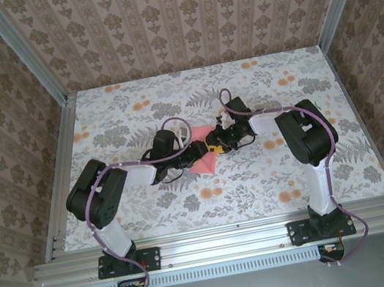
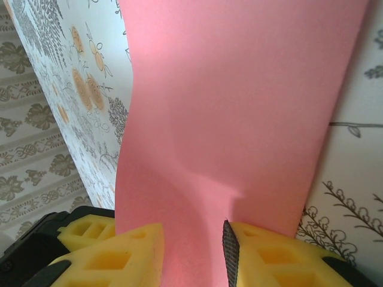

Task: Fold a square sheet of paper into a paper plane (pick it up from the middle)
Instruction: Fold the triangle a second time at the center of the table.

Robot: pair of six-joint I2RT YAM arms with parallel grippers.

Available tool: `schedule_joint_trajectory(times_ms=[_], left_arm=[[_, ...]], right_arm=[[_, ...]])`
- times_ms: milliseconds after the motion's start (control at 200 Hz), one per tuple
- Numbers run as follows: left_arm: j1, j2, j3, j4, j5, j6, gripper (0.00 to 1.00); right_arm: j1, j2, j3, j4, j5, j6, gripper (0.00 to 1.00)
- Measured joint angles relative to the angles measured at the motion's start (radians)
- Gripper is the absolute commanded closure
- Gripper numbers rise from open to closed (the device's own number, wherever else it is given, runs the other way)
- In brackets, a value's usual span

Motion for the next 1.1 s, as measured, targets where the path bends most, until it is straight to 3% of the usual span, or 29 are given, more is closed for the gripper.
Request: schedule_joint_trajectory(times_ms=[120,440,815,1100], left_arm=[[0.0,0.0,0.0,0.001,0.0,0.001,0.6],[0.0,0.037,0.0,0.026,0.0,-0.001,0.62],[0.0,0.089,0.0,0.091,0.012,-0.039,0.53],[0.0,0.089,0.0,0.097,0.004,-0.051,0.69]], right_arm=[[-0.004,-0.001,-0.008,0.018,-0.008,0.012,0.65],[-0.018,-0.002,-0.034,0.075,-0.047,0.051,0.65],[-0.029,-0.002,-0.061,0.139,-0.077,0.087,0.64],[-0.033,-0.004,-0.074,0.153,-0.09,0.063,0.66]])
